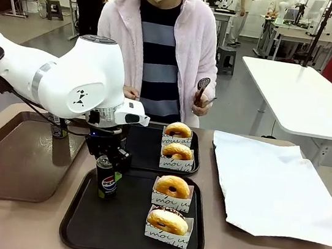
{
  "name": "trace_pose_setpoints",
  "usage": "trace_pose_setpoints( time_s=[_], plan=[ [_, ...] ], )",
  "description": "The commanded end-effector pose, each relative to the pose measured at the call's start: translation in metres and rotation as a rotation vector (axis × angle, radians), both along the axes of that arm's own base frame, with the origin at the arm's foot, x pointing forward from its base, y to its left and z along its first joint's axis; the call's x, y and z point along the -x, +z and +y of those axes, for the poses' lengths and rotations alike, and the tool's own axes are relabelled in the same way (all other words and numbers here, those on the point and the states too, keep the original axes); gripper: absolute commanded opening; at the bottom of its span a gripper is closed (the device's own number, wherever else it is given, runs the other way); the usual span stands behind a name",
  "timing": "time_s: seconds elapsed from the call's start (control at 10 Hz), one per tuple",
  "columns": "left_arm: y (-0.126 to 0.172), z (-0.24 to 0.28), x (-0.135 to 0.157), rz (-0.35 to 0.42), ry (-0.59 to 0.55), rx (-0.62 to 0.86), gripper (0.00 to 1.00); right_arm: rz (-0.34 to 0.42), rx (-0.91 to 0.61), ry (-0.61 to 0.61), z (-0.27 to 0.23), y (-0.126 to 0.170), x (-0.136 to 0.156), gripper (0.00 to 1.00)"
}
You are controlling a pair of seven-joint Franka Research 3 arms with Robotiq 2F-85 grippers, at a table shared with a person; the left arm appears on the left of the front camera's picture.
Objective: Set up donuts and drinks on trays.
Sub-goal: Pick up one Pepsi coke from the Handle tray and place it on the Flat Tray without a Pepsi coke.
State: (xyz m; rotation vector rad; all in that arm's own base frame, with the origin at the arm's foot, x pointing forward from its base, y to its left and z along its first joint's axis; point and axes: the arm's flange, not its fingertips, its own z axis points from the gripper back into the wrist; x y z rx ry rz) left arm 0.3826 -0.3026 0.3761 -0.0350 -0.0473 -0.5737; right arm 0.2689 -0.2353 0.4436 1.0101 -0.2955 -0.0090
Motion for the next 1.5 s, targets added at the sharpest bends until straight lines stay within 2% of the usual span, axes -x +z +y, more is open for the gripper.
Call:
trace_pose_setpoints(
  time_s=[0.0, 0.1, 0.5, 0.6, 1.0, 1.4],
  plan=[
    [-0.014, 0.000, -0.007, -0.021, 0.020, -0.044, 0.94, -0.015, -0.013, 0.002, -0.001, 0.000, -0.001, 1.00],
    [-0.012, -0.001, -0.008, -0.013, 0.020, -0.047, 1.00, -0.015, -0.013, 0.002, -0.001, 0.000, -0.001, 1.00],
    [-0.010, 0.000, -0.004, -0.003, 0.018, -0.049, 0.97, -0.015, -0.013, 0.002, -0.001, 0.000, -0.001, 1.00],
    [-0.009, 0.000, -0.004, 0.000, 0.017, -0.051, 1.00, -0.015, -0.013, 0.002, -0.001, 0.000, -0.001, 1.00],
    [0.000, 0.000, 0.000, 0.031, 0.030, -0.045, 1.00, -0.015, -0.013, 0.002, -0.001, 0.000, -0.001, 1.00],
    [0.079, 0.018, 0.040, 0.087, 0.013, -0.003, 1.00, -0.015, -0.013, 0.002, -0.001, 0.000, -0.001, 1.00]
  ],
)
